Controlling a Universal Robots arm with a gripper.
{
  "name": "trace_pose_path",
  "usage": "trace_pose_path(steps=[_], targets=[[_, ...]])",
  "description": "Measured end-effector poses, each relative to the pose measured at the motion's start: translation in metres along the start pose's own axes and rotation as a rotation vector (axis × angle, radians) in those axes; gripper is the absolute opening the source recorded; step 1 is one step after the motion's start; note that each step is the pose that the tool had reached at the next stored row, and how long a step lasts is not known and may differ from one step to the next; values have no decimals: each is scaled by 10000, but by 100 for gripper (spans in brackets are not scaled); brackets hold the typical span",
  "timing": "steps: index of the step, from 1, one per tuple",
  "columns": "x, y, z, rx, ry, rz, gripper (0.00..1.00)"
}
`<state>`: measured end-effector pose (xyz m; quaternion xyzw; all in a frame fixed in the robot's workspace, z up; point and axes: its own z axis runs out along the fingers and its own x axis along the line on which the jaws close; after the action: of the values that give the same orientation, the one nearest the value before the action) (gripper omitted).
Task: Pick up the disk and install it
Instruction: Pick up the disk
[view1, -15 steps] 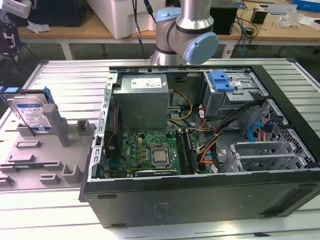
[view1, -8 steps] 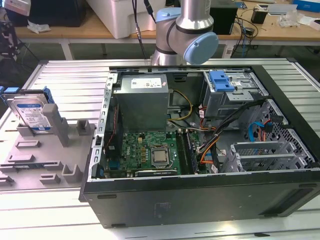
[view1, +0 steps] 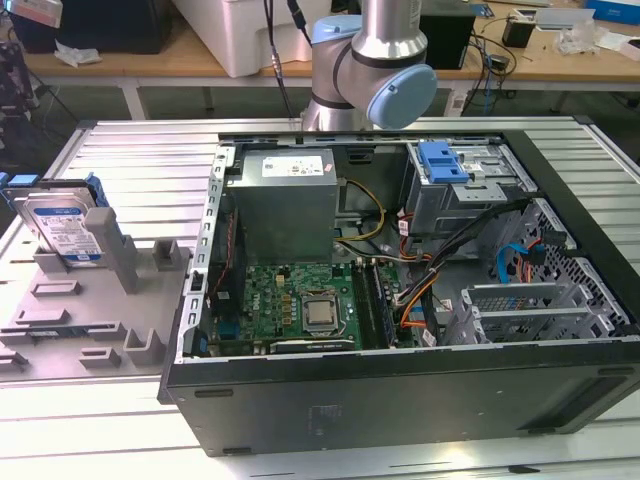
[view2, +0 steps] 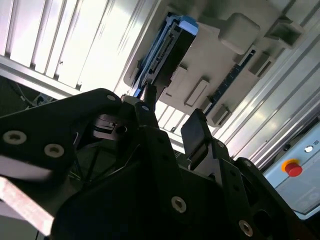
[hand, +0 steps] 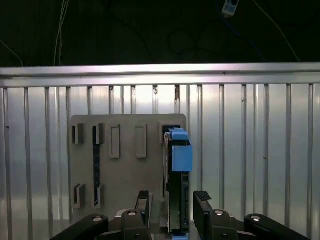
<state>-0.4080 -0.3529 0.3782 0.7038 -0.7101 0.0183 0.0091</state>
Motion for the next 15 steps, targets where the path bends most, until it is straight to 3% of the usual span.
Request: trace_pose_path(steps=[15], targets=[[-28, 90, 10, 35, 0, 2, 48]])
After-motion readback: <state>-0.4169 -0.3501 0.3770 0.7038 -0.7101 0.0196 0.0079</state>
